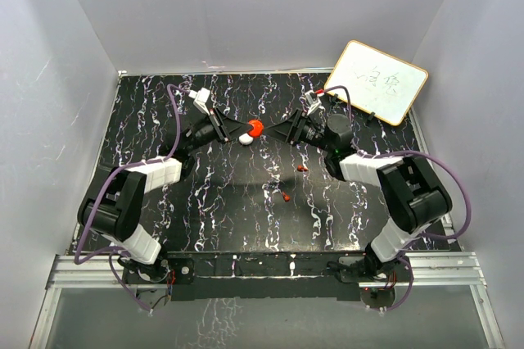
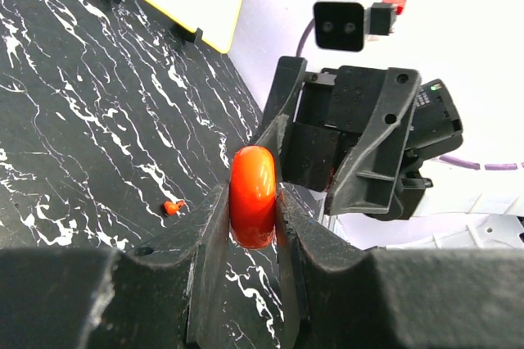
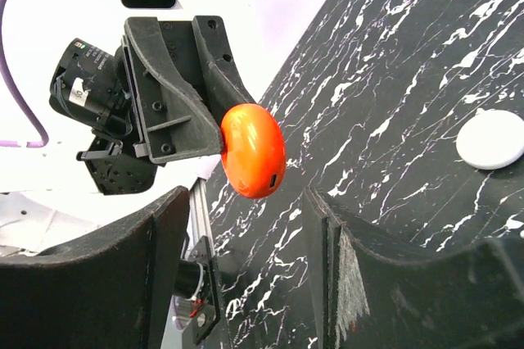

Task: Insert the wireless bluetooth earbuds into the charging case
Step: Open the charging case.

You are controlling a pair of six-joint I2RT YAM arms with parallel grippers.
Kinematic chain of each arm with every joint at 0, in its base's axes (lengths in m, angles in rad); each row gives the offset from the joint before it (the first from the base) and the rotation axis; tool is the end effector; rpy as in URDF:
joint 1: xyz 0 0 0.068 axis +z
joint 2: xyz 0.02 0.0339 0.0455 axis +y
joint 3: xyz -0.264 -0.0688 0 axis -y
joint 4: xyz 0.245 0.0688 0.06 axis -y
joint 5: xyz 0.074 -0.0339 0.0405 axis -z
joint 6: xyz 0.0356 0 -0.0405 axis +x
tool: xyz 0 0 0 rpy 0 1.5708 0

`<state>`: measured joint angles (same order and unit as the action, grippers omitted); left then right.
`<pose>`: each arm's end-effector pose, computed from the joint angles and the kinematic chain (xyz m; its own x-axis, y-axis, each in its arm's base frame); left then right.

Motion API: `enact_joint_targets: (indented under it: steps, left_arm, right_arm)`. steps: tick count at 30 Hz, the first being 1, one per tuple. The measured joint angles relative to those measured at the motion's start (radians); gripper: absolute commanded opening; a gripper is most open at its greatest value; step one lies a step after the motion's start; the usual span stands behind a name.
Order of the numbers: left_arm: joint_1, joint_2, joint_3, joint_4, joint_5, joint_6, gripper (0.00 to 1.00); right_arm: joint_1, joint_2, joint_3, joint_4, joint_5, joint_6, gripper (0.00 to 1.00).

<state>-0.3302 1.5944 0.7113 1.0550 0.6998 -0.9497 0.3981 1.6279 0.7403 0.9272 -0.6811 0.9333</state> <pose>0.3027 -0.1280 0.2435 -0.5957 -0.4534 -0.6629 0.6253 0.2563 -0.7371 0.3027 0.1516 0.2290 -0.6863 0.3886 -0.6148 -0.5538 0.2687 0.7881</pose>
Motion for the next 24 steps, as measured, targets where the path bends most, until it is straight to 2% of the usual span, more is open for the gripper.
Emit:
enact_joint_targets:
  steps: [14,24]
  left_arm:
    - [0.000,-0.011,0.002,0.045,0.014,-0.048,0.00]
    - [-0.002,-0.011,0.002,0.045,0.027,-0.058,0.00]
  right_arm:
    - [0.000,0.129,0.000,0.266,-0.037,0.175,0.43]
    - [0.000,0.177,0.008,0.343,-0.054,0.230,0.36]
